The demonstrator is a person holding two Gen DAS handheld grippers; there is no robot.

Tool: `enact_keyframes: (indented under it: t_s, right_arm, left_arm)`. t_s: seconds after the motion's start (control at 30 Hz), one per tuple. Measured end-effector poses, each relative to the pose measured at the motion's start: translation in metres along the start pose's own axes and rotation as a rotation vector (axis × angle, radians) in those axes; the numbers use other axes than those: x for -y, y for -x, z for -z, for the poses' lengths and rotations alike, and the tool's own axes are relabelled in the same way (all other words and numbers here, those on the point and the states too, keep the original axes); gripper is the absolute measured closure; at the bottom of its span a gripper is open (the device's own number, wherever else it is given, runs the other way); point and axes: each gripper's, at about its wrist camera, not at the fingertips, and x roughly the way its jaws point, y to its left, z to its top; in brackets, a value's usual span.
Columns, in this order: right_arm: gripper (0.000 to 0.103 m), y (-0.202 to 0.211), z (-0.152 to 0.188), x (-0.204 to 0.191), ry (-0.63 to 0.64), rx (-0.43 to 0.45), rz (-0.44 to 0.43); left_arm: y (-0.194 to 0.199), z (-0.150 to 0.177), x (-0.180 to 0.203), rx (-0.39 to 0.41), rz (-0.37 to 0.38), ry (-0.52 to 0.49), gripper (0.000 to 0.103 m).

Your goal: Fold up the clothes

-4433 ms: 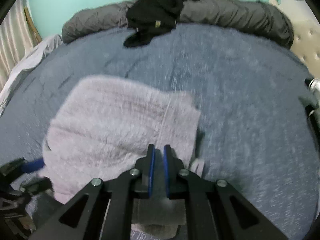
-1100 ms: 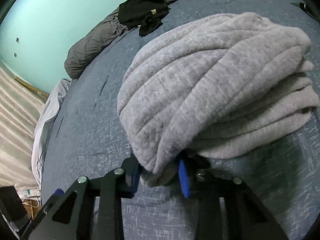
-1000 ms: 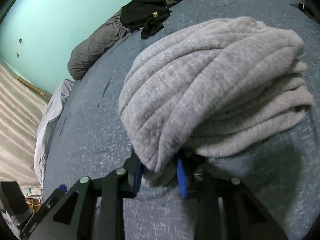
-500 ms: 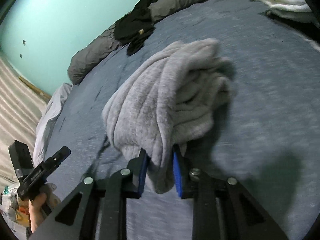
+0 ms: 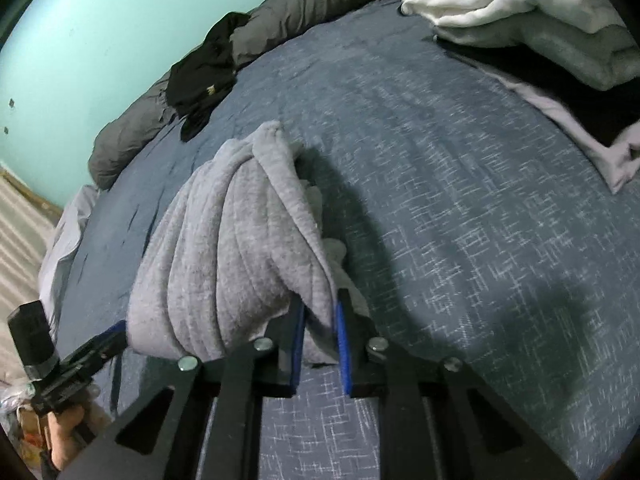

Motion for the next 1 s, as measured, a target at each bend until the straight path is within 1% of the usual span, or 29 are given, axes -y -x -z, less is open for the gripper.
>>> enact_keyframes:
  t_s: [0.03, 0.13, 0.2, 0.27, 0.33, 0.47, 0.6, 0.83, 1.0]
  right_arm:
    - [0.086, 0.0, 0.001, -0.001, 0.015, -0.005, -0.004]
    - [0.085, 0.003, 0.008, -0.012, 0.091, -0.013, 0.0]
    - [0.085, 0.004, 0.012, -0.015, 0.128, -0.011, 0.008]
    - [0.081, 0.004, 0.015, -0.016, 0.154, -0.009, 0.027]
    - [0.079, 0.003, 0.017, -0.015, 0.172, -0.014, 0.039]
    - [0.071, 0.0, 0.017, -0.013, 0.169, -0.018, 0.056]
    - [0.07, 0.002, 0.018, -0.014, 0.183, -0.028, 0.072]
    - [0.069, 0.002, 0.024, -0.016, 0.212, -0.044, 0.085]
    - [0.069, -0.001, 0.026, -0.018, 0.217, -0.054, 0.103]
  left_arm:
    - [-0.004, 0.001, 0.005, -0.011, 0.002, -0.011, 0.048]
    - [-0.012, 0.001, 0.01, -0.025, -0.003, -0.023, 0.048]
    - [-0.014, 0.003, 0.006, -0.032, -0.018, -0.017, 0.047]
    - [-0.016, 0.004, 0.003, -0.041, -0.022, -0.005, 0.046]
    - [-0.018, 0.006, 0.0, -0.049, -0.023, 0.007, 0.046]
    - [-0.022, 0.008, -0.004, -0.065, -0.025, 0.023, 0.046]
    - [-0.029, 0.01, -0.001, -0.076, -0.03, 0.016, 0.046]
    - [-0.034, 0.013, 0.001, -0.086, -0.002, 0.027, 0.046]
    - [-0.039, 0.015, 0.004, -0.103, 0.009, 0.01, 0.046]
